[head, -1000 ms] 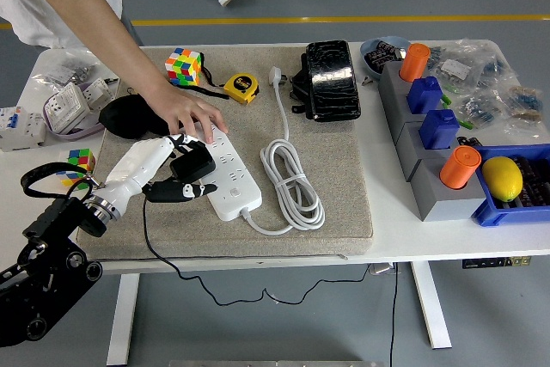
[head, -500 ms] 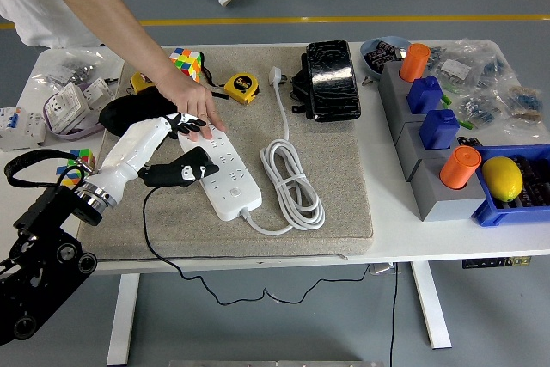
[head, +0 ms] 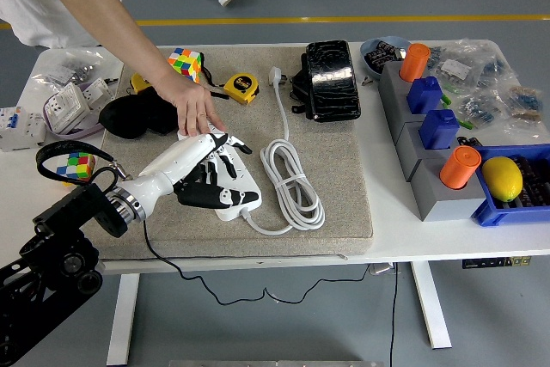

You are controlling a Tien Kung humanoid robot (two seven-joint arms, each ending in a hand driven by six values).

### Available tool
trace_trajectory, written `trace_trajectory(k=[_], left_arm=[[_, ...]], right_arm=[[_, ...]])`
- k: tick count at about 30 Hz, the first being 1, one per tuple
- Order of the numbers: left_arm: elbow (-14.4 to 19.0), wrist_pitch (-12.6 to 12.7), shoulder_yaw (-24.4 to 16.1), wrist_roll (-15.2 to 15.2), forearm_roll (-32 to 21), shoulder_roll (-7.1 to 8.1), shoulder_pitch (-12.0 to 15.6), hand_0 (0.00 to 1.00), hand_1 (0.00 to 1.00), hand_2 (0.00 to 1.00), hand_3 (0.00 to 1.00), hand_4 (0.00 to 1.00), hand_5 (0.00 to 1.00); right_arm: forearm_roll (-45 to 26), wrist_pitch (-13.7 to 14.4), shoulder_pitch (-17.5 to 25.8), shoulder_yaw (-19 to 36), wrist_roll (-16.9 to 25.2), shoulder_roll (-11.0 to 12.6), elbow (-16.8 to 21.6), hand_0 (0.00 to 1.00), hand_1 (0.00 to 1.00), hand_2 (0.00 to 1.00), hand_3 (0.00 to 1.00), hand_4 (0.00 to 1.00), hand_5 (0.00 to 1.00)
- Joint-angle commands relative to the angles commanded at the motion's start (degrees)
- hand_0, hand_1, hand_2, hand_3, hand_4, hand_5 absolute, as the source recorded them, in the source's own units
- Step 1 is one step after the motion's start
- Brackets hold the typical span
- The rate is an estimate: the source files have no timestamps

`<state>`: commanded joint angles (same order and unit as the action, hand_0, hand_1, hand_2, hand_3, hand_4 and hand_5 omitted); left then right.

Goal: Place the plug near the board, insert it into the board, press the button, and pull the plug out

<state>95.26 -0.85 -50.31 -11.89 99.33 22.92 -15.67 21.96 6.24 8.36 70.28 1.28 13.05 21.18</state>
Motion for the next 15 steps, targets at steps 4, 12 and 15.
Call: trace_trajectory(k=[4,12,15], left_arm=[[-0.5,-4.3,1.9,-4.3,-0.8,-0.32,-1.3,0.075,0.082,0.169,0.843,0.692,0.002],[-1.9,-8.2,4.4,-9.8,-0.3,-0.92,-3.0,0.060,0.086,0.156,0.905,0.787,0.002],[-2.6,-8.8,4.7,-10.7,0.2,-1.04,-3.1,0.060,0.086,0.156,0.905,0.787,0.002]], right_arm=[[0.0,0.0,0.0,0.0,0.0,0.1,0.0,0.555,0.646,0.615,0.530,0.903,0.443],[-0.1,-0.1,0.0,-0.2,0.0,0.1,0.0,0.557,0.646,0.613,0.530,0.902,0.441],[-0.1,-0.1,-0.1,-0.3,0.0,0.1,0.0,0.557,0.646,0.613,0.530,0.902,0.441]])
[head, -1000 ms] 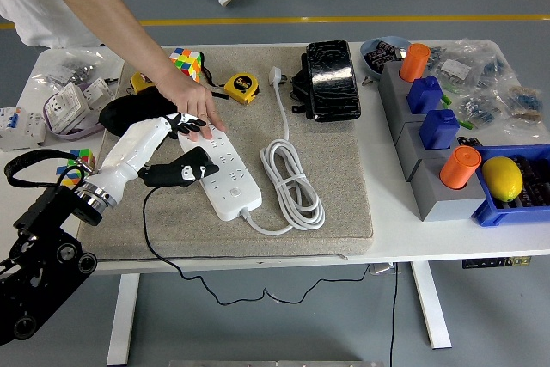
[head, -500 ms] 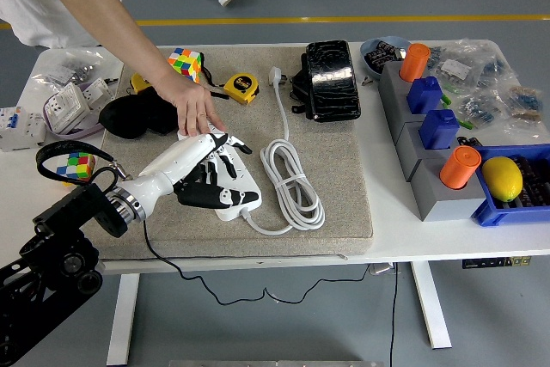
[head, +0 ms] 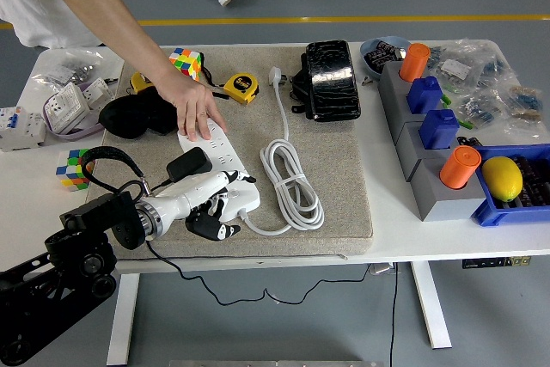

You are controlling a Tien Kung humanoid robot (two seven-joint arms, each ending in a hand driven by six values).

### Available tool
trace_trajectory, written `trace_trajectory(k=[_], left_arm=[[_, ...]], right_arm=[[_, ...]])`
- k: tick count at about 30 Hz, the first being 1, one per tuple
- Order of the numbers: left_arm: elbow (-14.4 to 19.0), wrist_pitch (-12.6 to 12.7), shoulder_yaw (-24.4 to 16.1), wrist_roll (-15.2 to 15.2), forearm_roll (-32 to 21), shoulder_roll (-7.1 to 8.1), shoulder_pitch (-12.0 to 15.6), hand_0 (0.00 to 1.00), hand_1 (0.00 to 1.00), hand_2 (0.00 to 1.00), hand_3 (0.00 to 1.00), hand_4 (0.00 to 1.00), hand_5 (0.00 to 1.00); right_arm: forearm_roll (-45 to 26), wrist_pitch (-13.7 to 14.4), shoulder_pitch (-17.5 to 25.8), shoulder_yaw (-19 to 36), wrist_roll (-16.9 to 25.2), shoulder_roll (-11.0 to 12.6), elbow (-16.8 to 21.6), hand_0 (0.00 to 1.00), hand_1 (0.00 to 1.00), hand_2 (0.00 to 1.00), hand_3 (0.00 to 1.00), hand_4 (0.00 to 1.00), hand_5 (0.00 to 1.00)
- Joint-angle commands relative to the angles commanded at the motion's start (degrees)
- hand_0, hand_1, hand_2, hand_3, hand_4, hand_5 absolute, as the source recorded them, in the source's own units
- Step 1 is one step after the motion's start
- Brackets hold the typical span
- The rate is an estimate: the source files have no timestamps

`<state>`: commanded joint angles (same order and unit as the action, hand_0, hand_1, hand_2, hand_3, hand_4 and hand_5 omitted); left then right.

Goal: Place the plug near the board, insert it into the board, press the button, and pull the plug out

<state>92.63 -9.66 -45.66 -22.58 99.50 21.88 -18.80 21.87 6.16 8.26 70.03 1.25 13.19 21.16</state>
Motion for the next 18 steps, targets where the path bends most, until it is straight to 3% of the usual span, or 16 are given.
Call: trace_trajectory(k=[18], left_arm=[[-2.2,-1.7,-0.2,-1.7,1.3,0.82,0.4,0.059,0.090,0.160,0.871,0.788,0.002]], right_arm=[[0.1,0.1,-0.1,-0.2,0.1,0.4,0.2,0.559,0.646,0.614,0.530,0.901,0.439]])
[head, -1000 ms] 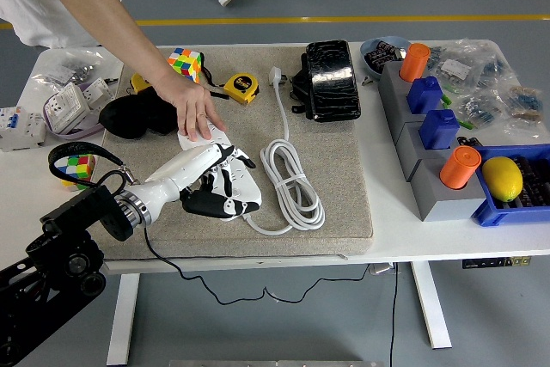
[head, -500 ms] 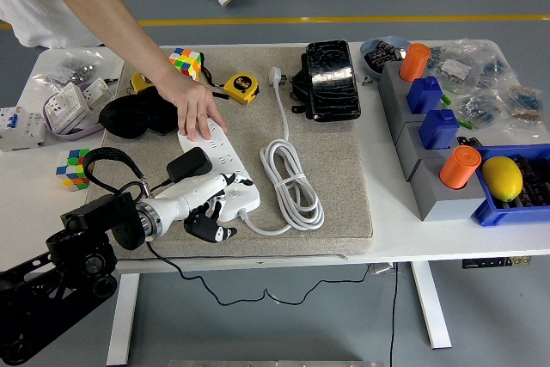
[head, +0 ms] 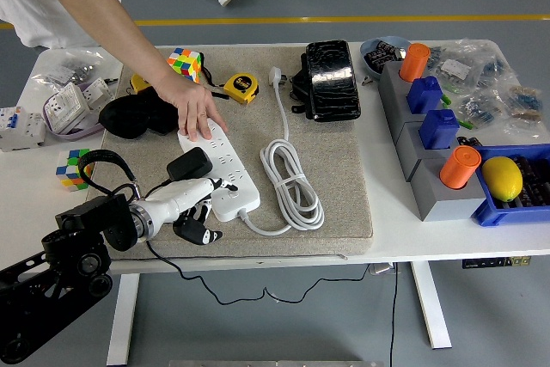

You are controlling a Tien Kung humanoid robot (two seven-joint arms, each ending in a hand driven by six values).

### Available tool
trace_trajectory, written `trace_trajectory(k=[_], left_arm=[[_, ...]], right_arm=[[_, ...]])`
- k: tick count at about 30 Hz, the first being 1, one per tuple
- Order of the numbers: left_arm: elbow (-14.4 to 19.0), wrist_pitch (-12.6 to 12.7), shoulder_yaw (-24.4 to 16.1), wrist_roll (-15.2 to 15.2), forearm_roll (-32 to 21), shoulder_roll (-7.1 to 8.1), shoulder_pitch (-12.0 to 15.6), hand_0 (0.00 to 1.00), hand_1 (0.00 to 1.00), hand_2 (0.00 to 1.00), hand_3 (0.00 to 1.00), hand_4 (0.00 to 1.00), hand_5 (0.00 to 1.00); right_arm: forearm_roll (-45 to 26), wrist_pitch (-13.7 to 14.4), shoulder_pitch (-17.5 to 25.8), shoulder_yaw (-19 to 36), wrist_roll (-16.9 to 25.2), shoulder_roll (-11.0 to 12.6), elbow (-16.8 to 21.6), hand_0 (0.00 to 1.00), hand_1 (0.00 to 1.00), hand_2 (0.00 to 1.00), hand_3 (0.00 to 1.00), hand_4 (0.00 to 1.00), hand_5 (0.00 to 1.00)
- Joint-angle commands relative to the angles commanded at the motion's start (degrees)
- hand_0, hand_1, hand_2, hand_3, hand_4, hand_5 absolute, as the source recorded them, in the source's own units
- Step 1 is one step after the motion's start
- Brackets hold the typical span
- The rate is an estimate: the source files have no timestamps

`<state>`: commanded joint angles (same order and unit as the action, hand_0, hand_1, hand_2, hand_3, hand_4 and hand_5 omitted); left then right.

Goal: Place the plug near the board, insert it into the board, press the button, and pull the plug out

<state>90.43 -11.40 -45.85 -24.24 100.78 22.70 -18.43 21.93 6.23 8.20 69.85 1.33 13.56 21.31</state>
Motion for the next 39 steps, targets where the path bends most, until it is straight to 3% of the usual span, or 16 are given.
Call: trace_trajectory(k=[18,22,29,33,34,39], left_arm=[[-1.2,-1.4,0.4,-1.0,-0.3,-0.09,0.2,0.060,0.090,0.161,0.854,0.782,0.002],[-0.7,-0.8,-0.5,0.1,-0.6,-0.06,0.4,0.059,0.090,0.161,0.847,0.782,0.002],[-0.2,4.7,-2.2,7.9,-4.5,0.16,1.2,0.067,0.093,0.169,0.810,0.730,0.002],[-1.6,9.0,-3.2,13.9,-7.1,-0.27,2.0,0.067,0.093,0.169,0.810,0.730,0.002],[-2.4,10.4,-3.5,15.7,-8.6,-0.47,2.3,0.095,0.084,0.200,0.636,0.708,0.047],[-6.9,19.4,-5.1,26.8,-17.5,-1.75,3.2,0.095,0.084,0.200,0.636,0.708,0.047]], right_arm=[[0.0,0.0,0.3,0.1,0.0,-0.1,0.0,0.556,0.646,0.613,0.530,0.902,0.438],[0.1,0.0,0.2,0.4,0.0,-0.3,0.0,0.558,0.646,0.612,0.530,0.901,0.435],[0.1,0.0,0.2,0.5,0.0,-0.4,0.0,0.556,0.646,0.612,0.530,0.901,0.435],[0.1,0.0,0.2,0.5,0.1,-0.4,0.0,0.556,0.646,0.612,0.530,0.901,0.435],[0.2,0.0,0.1,0.5,0.1,-0.4,0.0,0.560,0.646,0.612,0.530,0.901,0.435],[0.0,0.0,0.0,0.2,0.0,-0.6,-0.2,0.560,0.646,0.612,0.530,0.901,0.435]])
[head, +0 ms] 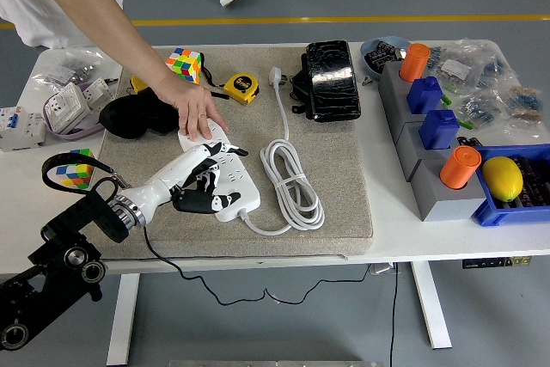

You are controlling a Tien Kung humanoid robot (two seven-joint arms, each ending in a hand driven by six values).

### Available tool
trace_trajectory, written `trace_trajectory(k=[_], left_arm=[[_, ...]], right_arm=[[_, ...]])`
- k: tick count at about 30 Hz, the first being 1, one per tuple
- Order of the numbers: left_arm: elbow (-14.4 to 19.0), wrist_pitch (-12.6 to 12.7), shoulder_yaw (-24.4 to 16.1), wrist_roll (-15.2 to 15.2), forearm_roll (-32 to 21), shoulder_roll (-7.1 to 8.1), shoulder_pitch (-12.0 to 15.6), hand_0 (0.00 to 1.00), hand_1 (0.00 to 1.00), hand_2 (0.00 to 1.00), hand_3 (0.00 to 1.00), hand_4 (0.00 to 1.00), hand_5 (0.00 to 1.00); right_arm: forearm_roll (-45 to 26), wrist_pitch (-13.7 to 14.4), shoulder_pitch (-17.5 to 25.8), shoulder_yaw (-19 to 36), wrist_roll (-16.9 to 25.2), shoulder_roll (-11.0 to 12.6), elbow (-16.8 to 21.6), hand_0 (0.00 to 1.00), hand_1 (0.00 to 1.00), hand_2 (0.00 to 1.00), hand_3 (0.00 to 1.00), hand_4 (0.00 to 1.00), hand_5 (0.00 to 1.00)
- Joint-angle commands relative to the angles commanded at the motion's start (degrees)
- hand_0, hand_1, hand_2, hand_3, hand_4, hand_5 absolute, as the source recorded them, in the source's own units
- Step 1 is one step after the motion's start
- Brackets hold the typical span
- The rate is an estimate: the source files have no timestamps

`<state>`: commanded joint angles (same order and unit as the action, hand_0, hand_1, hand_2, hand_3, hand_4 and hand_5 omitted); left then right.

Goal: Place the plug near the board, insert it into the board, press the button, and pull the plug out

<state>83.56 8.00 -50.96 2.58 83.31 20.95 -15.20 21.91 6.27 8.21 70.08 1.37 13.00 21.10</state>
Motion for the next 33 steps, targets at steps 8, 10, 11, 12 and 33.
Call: trace_trajectory(k=[8,10,11,12,33], left_arm=[[-5.8,4.3,-3.2,9.9,-3.4,-0.62,1.1,0.423,0.527,0.540,0.516,0.864,0.243],[-6.6,4.8,-4.3,10.5,-4.0,-0.75,1.5,0.423,0.527,0.540,0.516,0.864,0.243],[-6.7,4.9,-4.7,10.6,-4.0,-0.76,1.6,0.423,0.527,0.540,0.516,0.864,0.243],[-6.8,4.9,-5.0,10.5,-3.9,-0.74,1.8,0.423,0.527,0.540,0.516,0.864,0.243],[-4.9,4.2,-6.6,8.6,-1.7,-0.09,2.9,0.424,0.522,0.540,0.565,0.856,0.229]], right_arm=[[0.0,0.1,-0.5,0.2,0.1,-0.2,0.0,0.558,0.646,0.611,0.530,0.903,0.437],[-0.1,0.1,-0.5,0.0,0.0,-0.1,0.0,0.558,0.646,0.611,0.530,0.903,0.437],[-0.1,0.1,-0.5,0.0,0.0,-0.1,-0.1,0.558,0.646,0.611,0.530,0.903,0.437],[-0.1,0.1,-0.5,-0.1,0.0,-0.1,-0.1,0.558,0.646,0.611,0.530,0.903,0.437],[0.0,0.1,-0.5,0.0,0.0,0.0,0.0,0.557,0.646,0.612,0.530,0.903,0.441]])
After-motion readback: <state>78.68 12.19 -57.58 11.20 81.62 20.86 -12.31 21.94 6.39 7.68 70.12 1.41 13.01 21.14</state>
